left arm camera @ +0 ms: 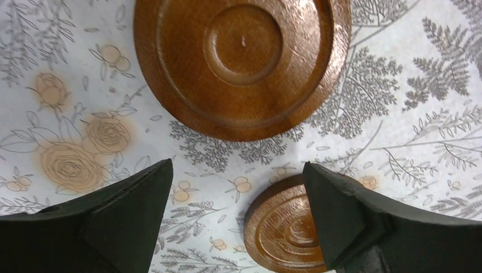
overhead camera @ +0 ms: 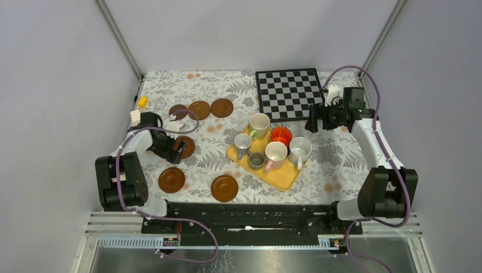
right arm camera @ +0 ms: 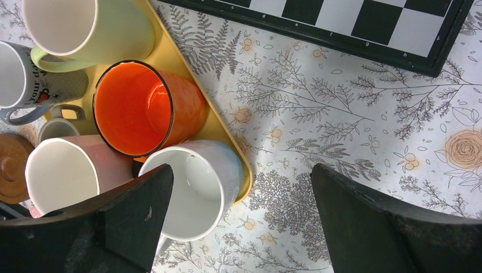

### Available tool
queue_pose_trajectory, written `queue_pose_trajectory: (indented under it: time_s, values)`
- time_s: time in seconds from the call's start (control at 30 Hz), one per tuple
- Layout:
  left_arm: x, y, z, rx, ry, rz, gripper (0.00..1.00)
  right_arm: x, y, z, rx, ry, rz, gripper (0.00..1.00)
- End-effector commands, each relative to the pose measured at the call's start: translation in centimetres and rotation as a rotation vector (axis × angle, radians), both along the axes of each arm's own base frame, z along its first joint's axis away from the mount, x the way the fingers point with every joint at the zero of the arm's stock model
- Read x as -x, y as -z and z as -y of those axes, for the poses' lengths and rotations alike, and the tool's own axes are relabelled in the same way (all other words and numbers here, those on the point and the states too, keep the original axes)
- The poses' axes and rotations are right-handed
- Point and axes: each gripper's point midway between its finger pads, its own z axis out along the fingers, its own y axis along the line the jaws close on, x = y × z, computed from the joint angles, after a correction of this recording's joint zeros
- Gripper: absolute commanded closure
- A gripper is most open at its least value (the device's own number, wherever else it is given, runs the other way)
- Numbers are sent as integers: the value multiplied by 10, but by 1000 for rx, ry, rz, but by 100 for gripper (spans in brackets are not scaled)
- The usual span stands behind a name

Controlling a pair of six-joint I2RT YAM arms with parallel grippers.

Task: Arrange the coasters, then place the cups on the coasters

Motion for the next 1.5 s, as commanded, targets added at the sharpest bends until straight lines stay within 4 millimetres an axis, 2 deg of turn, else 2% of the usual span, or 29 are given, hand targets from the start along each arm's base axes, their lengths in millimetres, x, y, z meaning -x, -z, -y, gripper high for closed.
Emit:
queue_pose_trajectory:
  time_s: [0.0,0.17,0.4,0.63,0.8,1.13,1.47]
  values:
    - [-24,1,-3,-11,10,96,8,2,-12,-3,-16,-19,29,2]
    - [-28,13,-3,-40,22,98,11,2,-12,-3,-13,-19,30,2]
    - [-29,22,9,-9,45,73,17,2,-12,-2,-8,-15,32,2]
    - [-39,23,34,6,133,86,20,2,-12,-2,-9,-16,30,2]
    - [-62,20,53,23,158,99,21,2,-11,-2,-13,-17,27,2]
    - [-96,20,109,36,244,128,22,2,-11,-2,-7,-17,28,2]
    - [-100,20,144,29,335,139,22,2,-9,-1,-1,-17,25,2]
